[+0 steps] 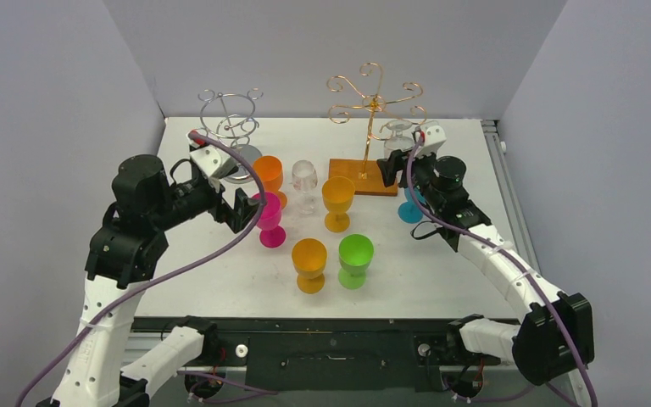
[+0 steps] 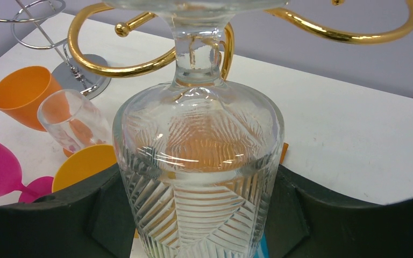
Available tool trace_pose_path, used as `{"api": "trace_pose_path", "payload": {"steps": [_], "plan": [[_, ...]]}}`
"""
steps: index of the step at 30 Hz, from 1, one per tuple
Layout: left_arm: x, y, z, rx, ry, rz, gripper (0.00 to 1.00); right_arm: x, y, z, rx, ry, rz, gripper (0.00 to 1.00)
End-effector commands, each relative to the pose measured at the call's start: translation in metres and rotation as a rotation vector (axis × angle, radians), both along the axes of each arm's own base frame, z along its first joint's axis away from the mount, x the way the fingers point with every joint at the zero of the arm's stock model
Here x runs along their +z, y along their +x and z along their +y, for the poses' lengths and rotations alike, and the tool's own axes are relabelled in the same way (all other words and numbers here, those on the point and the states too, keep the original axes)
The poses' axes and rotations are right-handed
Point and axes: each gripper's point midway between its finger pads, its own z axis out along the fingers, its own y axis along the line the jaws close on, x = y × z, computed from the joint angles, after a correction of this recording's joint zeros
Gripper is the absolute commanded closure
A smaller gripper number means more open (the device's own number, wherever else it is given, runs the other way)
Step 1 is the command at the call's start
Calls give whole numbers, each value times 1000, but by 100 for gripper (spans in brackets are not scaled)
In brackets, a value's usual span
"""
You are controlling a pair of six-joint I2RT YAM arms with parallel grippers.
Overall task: Place the wine glass upside down on the wine glass rack
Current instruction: Turn the wine glass upside down at the wine rack.
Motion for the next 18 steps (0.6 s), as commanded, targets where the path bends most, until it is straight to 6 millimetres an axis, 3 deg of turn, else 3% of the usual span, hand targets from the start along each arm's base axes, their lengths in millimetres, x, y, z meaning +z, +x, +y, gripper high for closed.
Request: {"api": "trace_pose_path", "payload": {"steps": [1,8,18], "plan": [[-11,-12,1,-21,11,25,4,67,16,0,-18,76,-187,100],[-31,-25,3,-26,18,80,4,63,31,3,-14,71,-180,100],[-31,-22,5,-4,19,92,4,55,41,15,27,44,-176,100]]}}
